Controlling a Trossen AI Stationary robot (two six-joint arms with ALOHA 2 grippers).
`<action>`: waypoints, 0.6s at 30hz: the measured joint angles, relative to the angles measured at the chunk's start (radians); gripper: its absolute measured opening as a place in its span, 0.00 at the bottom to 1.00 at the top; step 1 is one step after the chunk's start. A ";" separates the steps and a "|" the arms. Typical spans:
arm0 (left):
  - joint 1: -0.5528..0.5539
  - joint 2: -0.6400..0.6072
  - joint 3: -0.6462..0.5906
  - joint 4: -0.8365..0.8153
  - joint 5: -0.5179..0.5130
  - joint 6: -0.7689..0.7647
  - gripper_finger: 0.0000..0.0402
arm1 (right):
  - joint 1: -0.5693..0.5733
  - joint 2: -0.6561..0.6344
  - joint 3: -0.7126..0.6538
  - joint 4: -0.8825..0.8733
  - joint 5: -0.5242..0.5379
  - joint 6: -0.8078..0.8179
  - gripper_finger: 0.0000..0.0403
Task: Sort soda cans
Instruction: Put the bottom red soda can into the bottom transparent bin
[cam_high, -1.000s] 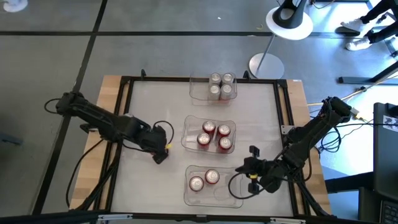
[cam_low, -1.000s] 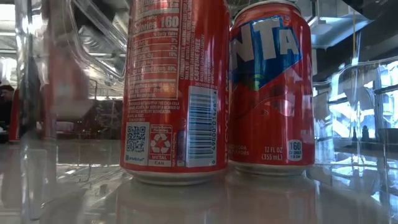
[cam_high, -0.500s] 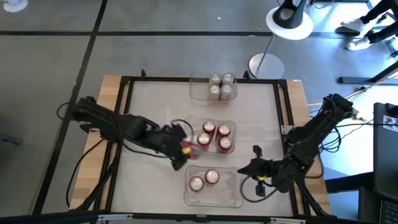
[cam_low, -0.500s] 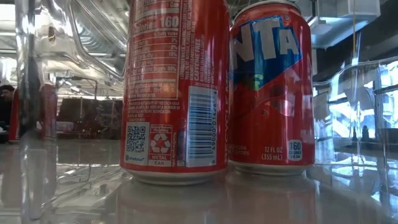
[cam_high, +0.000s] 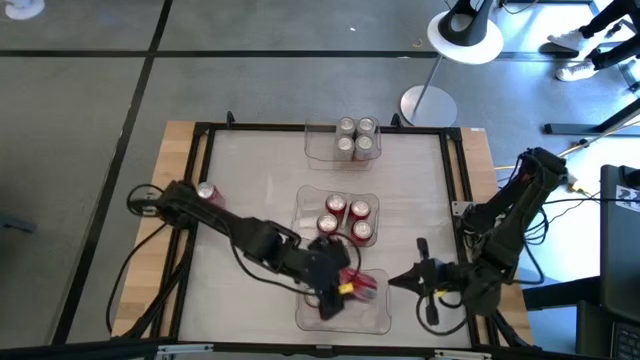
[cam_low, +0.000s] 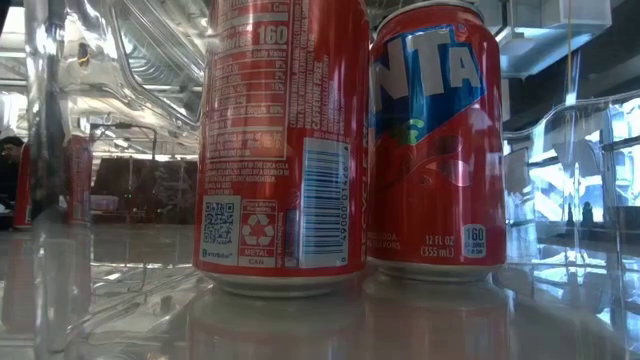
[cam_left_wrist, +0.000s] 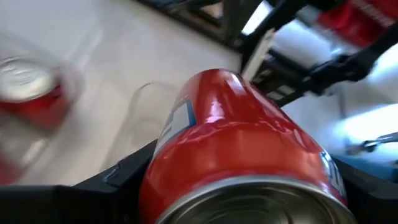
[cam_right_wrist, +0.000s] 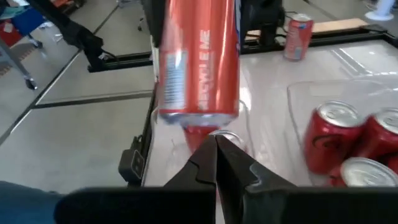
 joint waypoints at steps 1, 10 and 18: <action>-0.004 0.011 0.005 0.034 0.000 0.000 0.72 | 0.000 0.013 0.000 0.025 -0.007 -0.013 0.00; -0.034 0.056 0.008 0.171 -0.006 0.014 0.72 | 0.002 0.085 0.000 0.175 -0.075 -0.070 0.00; -0.037 0.061 0.007 0.191 -0.046 0.054 0.72 | 0.002 0.159 0.001 0.237 -0.082 -0.084 0.00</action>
